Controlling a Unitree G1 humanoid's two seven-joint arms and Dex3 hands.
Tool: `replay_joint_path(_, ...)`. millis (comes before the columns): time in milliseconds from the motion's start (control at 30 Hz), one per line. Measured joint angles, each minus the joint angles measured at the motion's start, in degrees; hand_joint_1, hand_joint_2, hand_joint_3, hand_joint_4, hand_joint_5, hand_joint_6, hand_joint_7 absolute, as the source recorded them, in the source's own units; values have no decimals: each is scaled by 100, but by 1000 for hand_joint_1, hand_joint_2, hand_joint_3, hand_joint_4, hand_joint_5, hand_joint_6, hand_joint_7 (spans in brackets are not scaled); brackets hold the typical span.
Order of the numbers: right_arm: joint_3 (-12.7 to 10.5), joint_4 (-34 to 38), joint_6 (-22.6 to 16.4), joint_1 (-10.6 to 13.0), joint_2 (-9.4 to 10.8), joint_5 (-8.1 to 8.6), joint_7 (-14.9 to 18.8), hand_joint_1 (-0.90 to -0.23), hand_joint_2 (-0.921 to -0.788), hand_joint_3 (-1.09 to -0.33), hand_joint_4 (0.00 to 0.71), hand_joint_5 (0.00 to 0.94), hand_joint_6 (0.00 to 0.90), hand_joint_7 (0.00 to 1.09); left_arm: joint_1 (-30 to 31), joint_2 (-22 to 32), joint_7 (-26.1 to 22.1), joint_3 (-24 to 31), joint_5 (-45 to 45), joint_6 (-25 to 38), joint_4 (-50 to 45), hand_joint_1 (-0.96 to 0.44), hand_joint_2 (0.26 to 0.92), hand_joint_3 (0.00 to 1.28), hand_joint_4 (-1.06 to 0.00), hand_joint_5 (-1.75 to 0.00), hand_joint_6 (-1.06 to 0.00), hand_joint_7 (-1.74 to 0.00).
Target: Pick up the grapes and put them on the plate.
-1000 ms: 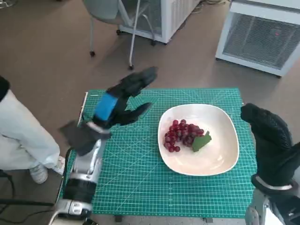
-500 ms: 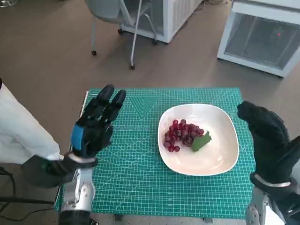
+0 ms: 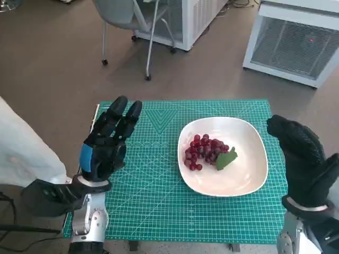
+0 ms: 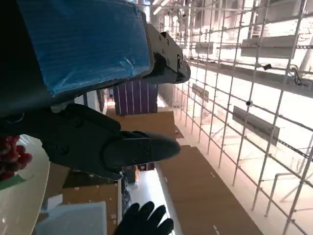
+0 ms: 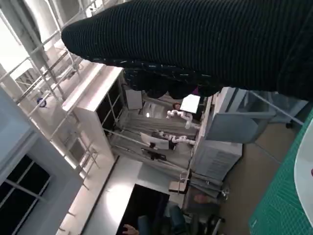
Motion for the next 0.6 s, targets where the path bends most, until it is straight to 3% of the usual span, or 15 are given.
replay_joint_path(600, -16, -11, 21, 0, -58, 12, 31, -460, -921, -534, 651, 2, 367, 588, 42, 14, 15, 13, 100, 0, -84, -598, 921, 405, -272, -8, -408, -29)
